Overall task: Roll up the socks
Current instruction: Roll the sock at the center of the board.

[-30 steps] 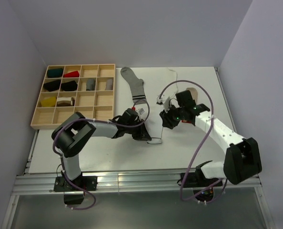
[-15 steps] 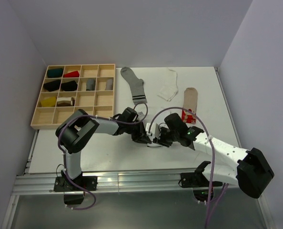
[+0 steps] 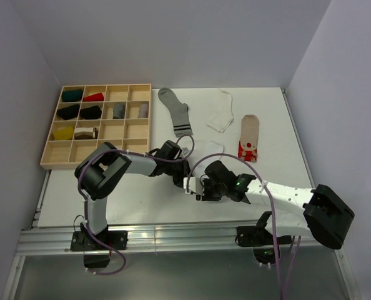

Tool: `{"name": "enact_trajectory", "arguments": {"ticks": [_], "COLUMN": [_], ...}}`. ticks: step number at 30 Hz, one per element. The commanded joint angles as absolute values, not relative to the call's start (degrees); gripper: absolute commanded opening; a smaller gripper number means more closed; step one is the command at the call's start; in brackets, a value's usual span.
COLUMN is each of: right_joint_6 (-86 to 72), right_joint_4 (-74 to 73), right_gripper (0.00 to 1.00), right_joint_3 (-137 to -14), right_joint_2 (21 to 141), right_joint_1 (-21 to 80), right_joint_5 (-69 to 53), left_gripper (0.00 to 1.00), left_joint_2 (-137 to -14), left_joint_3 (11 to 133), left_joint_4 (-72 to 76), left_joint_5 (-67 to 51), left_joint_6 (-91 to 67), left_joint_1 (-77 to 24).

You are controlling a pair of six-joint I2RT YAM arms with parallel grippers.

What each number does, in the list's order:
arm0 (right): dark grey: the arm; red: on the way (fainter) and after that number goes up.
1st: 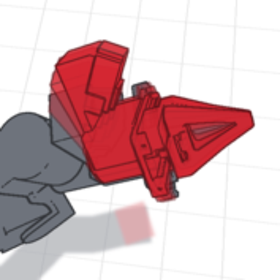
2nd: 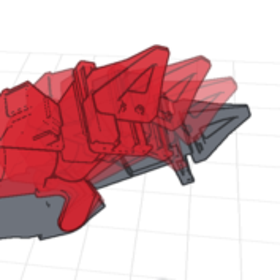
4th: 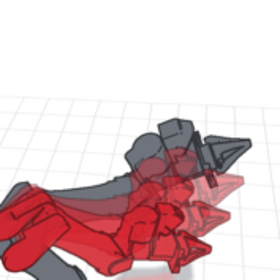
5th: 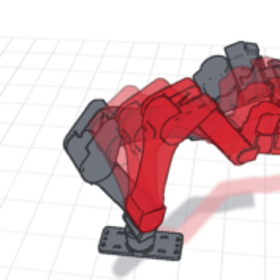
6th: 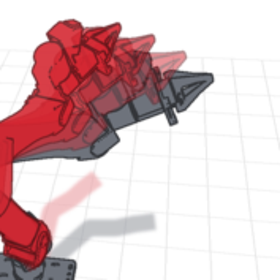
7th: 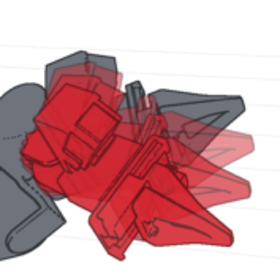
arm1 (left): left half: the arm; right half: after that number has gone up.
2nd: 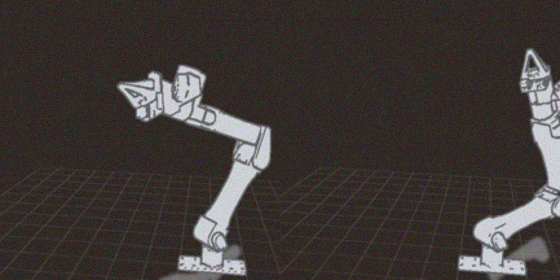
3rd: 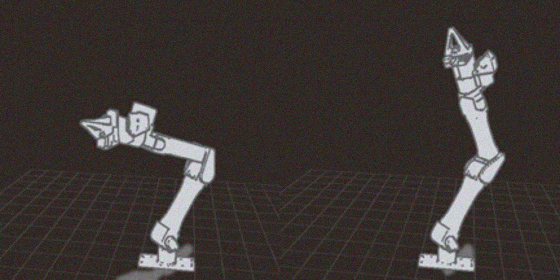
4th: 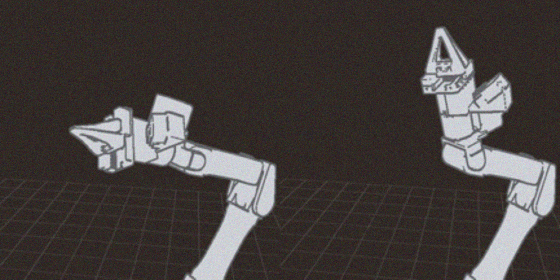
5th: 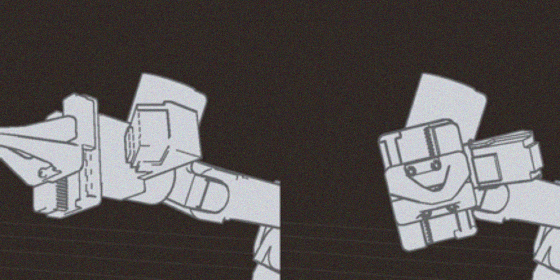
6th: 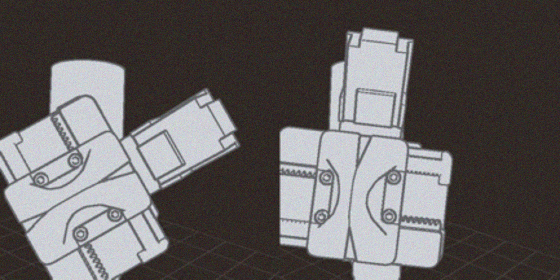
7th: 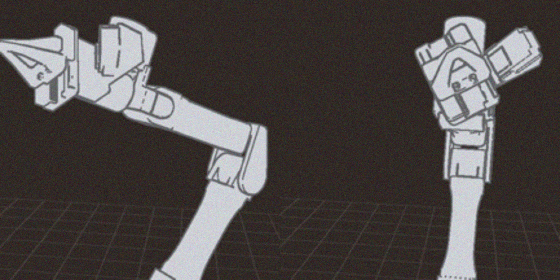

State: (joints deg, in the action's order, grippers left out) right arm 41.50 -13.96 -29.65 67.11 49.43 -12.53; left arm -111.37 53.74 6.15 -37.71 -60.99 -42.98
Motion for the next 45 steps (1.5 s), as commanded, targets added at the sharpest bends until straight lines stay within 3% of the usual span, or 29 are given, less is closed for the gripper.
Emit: {"name": "enact_trajectory", "arguments": {"ticks": [1, 13, 17, 20, 25, 33, 45], "right_joint_6": [42.3, 41.6, 41.2, 41.7, 45.1, 54.0, 58.0], "right_joint_4": [-10.8, -6.3, -8.0, -13.3, -25.7, -48.3, -61.5], "right_gripper": [0.43, 0.34, 0.27, 0.19, 0.13, 0.12, 0.12], "right_joint_3": [-28.7, -27.1, -28.3, -31.3, -38.1, -52.8, -63.7], "right_joint_2": [68.5, 73.4, 72.9, 73.3, 77.3, 93.8, 108.3], "right_joint_1": [50.2, 50.1, 48.9, 46.8, 39.9, 27.8, 20.7], "right_joint_5": [-10.7, -8.9, -11.1, -16.5, -29.5, -45.0, -51.4], "left_gripper": [0.00, 0.00, 0.00, 0.01, 0.10, 0.18, 0.29], "left_joint_2": [-113.6, -112.9, -112.6, -112.2, -110.9, -106.2, -95.5], "left_joint_3": [53.4, 53.4, 53.1, 52.9, 52.1, 51.2, 46.9], "left_joint_4": [0.5, 0.5, 0.8, 1.5, 4.3, 9.0, 13.4], "left_joint_5": [-35.2, -36.6, -37.1, -37.3, -36.9, -31.6, -16.0], "left_joint_6": [-59.8, -59.4, -59.6, -59.9, -61.5, -63.0, -54.9], "left_joint_1": [-43.2, -42.9, -42.5, -42.3, -41.7, -41.4, -41.8]}}
